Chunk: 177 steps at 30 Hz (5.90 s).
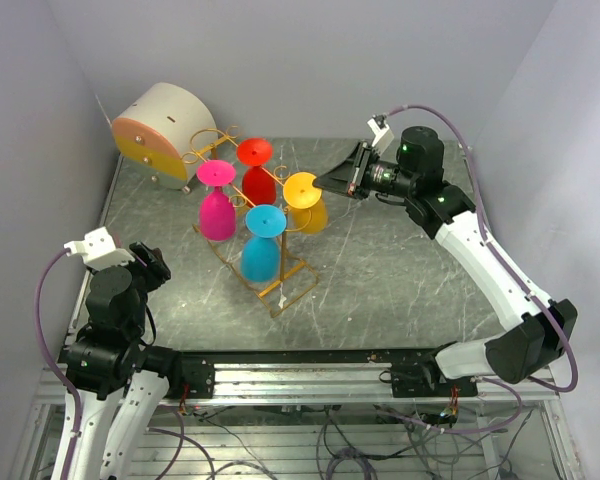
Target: Take the wine glass off the wine glass rack
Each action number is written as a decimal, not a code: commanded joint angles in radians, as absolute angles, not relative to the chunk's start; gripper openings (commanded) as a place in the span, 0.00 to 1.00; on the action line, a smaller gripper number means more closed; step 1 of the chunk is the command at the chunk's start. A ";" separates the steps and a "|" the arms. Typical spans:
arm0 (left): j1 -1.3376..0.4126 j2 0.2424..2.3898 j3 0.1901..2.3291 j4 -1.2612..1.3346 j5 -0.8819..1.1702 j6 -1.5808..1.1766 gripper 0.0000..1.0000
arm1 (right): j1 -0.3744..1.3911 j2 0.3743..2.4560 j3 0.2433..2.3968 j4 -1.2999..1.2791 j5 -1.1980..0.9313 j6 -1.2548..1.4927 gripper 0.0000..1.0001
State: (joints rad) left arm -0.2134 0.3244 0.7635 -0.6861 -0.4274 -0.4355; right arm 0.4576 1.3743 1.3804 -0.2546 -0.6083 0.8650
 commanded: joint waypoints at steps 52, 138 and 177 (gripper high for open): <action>-0.219 0.766 1.276 -0.429 0.551 -0.939 0.78 | 0.677 0.968 1.453 -0.466 -0.150 0.005 0.00; -0.219 0.697 0.929 0.079 0.630 -1.595 0.07 | 1.790 1.078 0.921 0.638 1.158 -1.261 0.55; -0.217 0.670 1.336 -0.697 0.211 -0.749 0.07 | 0.684 1.244 1.897 -0.667 -0.476 0.299 0.47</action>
State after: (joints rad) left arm -0.2195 0.6716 1.3045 -0.6636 0.2478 -0.8192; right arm 0.6827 1.2919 1.9381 -0.7383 -0.1448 0.2295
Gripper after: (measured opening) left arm 0.080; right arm 0.390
